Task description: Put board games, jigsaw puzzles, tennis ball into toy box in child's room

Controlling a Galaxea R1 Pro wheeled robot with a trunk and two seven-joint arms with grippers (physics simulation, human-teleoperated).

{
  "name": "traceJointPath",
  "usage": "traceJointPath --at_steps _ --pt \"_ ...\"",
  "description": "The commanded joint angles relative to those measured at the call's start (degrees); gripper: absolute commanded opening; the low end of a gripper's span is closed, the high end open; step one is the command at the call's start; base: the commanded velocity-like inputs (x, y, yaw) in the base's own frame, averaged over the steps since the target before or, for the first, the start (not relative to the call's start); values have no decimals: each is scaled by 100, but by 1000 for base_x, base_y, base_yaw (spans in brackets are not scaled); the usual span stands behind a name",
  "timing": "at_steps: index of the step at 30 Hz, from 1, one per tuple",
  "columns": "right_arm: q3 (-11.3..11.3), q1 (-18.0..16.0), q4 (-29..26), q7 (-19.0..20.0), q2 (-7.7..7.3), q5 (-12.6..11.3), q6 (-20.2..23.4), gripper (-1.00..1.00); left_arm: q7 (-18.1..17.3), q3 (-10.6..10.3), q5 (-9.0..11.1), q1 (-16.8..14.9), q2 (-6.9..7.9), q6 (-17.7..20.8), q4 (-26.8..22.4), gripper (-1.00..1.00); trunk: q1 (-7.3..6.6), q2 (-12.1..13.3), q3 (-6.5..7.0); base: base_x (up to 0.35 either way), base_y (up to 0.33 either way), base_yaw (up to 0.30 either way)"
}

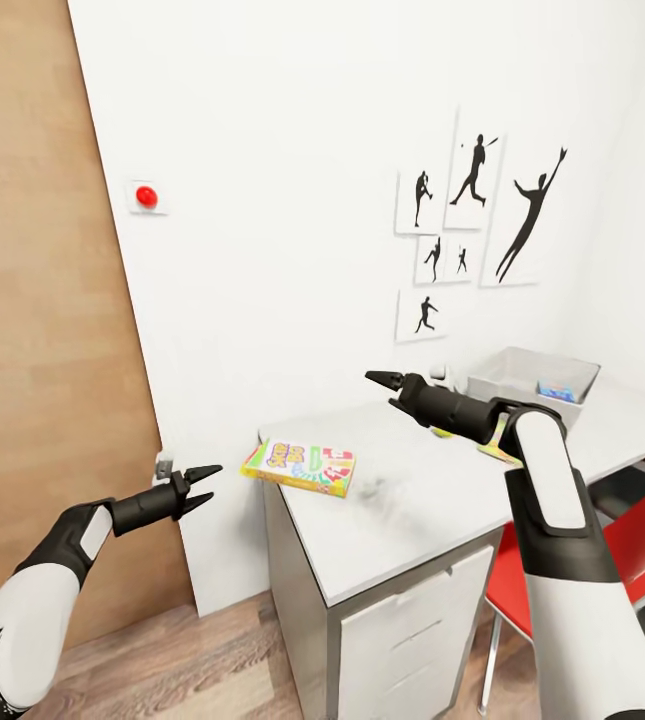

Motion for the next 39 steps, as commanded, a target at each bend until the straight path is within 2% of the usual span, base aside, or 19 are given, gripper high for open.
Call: traceJointPath --at_steps 1,9,15,20,23,26,39 --pt "-2 0 -9 -59 0 -66 17 100 -10 17 10 -5 2 54 1 100 22 -45 -25 0 0 0" --pt "18 25 -37 -67 -2 -74 17 100 -24 21 72 -5 8 72 7 100 132 -245 -114 0 0 0" --pt "21 27 -53 -67 -6 -80 17 100 -21 16 387 -5 19 72 8 100 264 -486 -222 0 0 0" --pt "26 27 -56 -67 -3 -79 17 100 -41 46 554 -2 38 59 8 100 374 -687 -312 0 0 0" --pt "27 27 -57 -67 -2 -78 17 100 -40 172 687 17 29 45 8 100 374 -687 -312 0 0 0" --pt "31 30 -57 -67 -2 -77 17 100 -43 212 727 35 24 55 8 100 374 -687 -312 0 0 0" --pt "18 40 -57 -67 -10 -74 17 100 -17 238 748 56 19 51 8 100 374 -687 -312 101 0 0"
